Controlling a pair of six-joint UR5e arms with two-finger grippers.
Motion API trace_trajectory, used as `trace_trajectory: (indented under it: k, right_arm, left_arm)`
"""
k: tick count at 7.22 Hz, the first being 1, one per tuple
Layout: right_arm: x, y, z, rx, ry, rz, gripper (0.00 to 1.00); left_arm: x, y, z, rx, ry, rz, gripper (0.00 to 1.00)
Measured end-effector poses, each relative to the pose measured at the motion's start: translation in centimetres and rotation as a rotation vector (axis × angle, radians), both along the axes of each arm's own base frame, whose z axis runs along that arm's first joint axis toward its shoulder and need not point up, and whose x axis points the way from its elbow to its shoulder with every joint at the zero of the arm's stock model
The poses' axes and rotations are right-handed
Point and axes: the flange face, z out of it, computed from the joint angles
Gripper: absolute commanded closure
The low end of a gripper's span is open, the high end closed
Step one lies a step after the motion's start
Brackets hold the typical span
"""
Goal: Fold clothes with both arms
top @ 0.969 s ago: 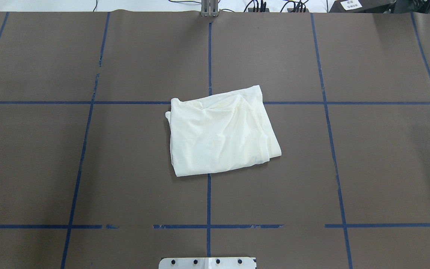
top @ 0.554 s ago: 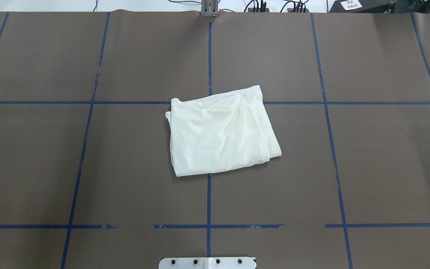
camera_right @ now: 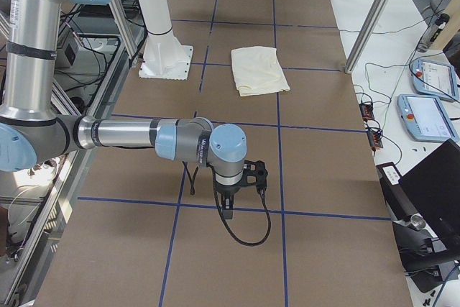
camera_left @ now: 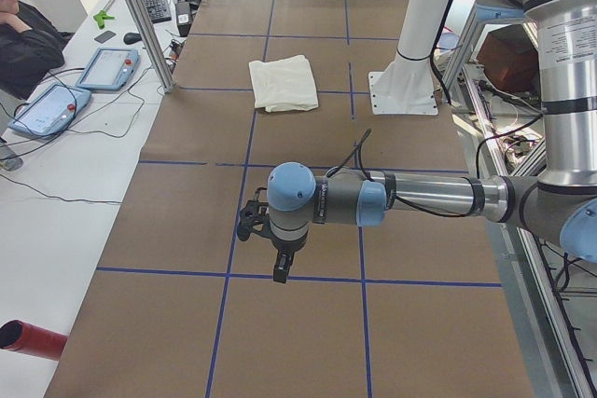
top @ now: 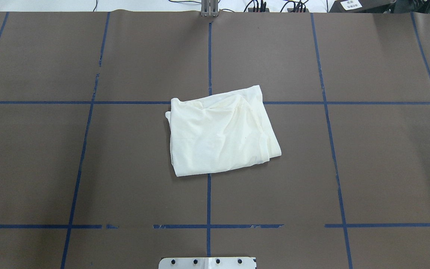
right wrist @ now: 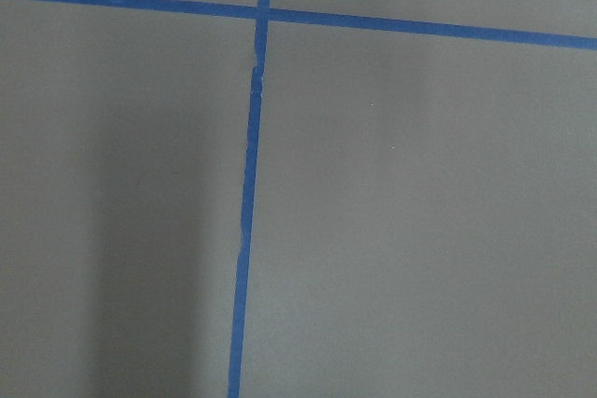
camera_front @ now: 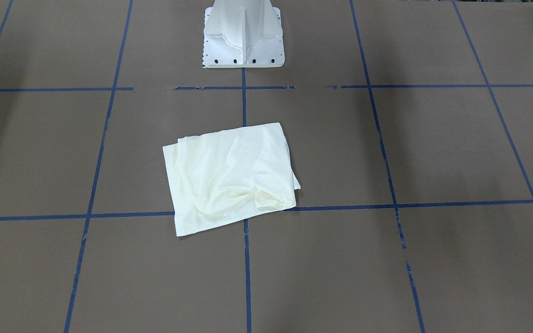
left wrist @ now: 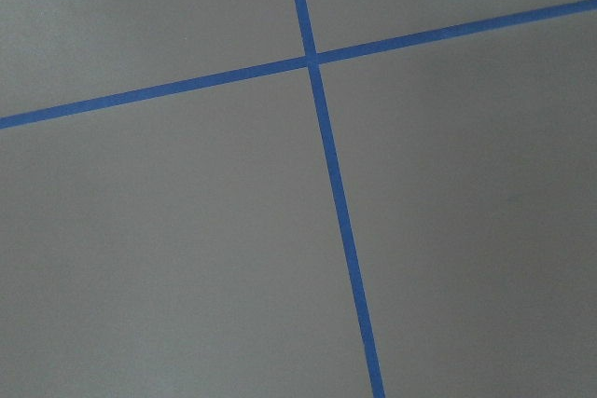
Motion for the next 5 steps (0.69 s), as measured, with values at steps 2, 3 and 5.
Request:
trace_trajectory:
  k: [2, 3, 5]
  right_arm:
    - [-0.09, -0.03, -0.01, 0.001, 0.0, -0.002, 0.0]
    - [-0.12, -0.03, -0.01, 0.0, 0.0, -0.003, 0.0]
    - [-0.19, -0.03, 0.01, 0.0, -0.001, -0.005, 0.0]
  left_arm:
    - [0.0, -0.04, -0.03, 0.006, 0.0, 0.0, 0.0]
    - [0.0, -0.05, -0.05, 0.007, 0.0, 0.0, 0.0]
    - [0.0, -0.06, -0.05, 0.008, 0.0, 0.0, 0.0]
